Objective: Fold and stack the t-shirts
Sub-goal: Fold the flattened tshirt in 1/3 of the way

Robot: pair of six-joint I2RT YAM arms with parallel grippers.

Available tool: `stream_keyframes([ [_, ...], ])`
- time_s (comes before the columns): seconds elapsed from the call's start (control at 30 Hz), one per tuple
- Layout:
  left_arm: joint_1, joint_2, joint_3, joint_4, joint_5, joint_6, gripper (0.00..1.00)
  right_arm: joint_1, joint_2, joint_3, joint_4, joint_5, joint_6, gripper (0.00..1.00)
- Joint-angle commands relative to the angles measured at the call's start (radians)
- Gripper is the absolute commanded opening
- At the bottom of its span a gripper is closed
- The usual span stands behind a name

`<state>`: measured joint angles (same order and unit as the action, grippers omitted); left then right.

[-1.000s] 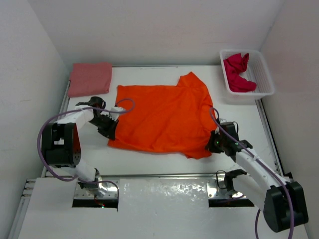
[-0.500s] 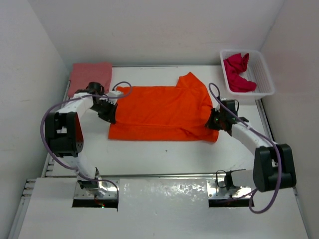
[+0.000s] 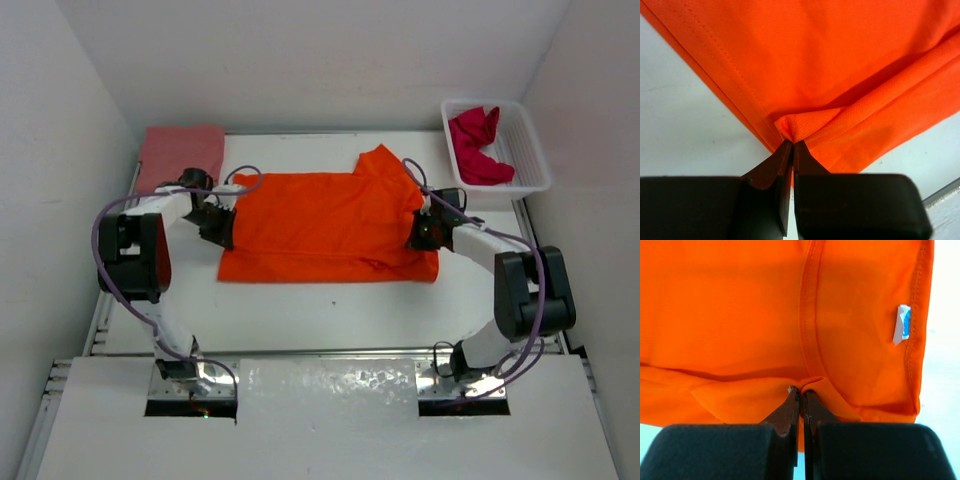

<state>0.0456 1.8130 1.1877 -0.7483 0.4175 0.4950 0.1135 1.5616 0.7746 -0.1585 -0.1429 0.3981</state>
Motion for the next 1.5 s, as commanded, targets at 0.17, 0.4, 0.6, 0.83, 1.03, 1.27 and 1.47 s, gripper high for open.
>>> stream_keyframes([
  [0.17,0.023,0.054,0.075,0.07,-0.078,-0.084,0.41,-0.023,0.117,0.196,-0.13,0.078,-0.09,0.42],
  [0.4,0.134,0.0,0.204,-0.029,-0.037,-0.138,0.92,-0.04,0.032,0.37,-0.351,0.181,-0.18,0.62],
  [0.6,0.122,-0.084,0.026,-0.097,-0.008,-0.081,0.54,-0.054,-0.116,0.157,-0.437,0.08,-0.09,0.67],
  [0.83,0.099,-0.037,-0.077,-0.004,0.001,-0.108,0.83,-0.11,-0.144,-0.029,-0.342,0.017,-0.035,0.78],
  [1.03,0.056,0.046,-0.097,0.075,-0.042,-0.125,0.71,-0.196,-0.043,-0.092,-0.116,-0.121,0.03,0.68],
  [1.27,0.046,0.091,-0.097,0.049,0.081,-0.101,0.04,-0.227,-0.005,-0.141,-0.076,-0.11,0.053,0.16],
  [1.47,0.068,0.046,-0.117,-0.003,0.069,-0.02,0.0,-0.236,-0.069,-0.146,-0.22,-0.077,-0.002,0.0],
])
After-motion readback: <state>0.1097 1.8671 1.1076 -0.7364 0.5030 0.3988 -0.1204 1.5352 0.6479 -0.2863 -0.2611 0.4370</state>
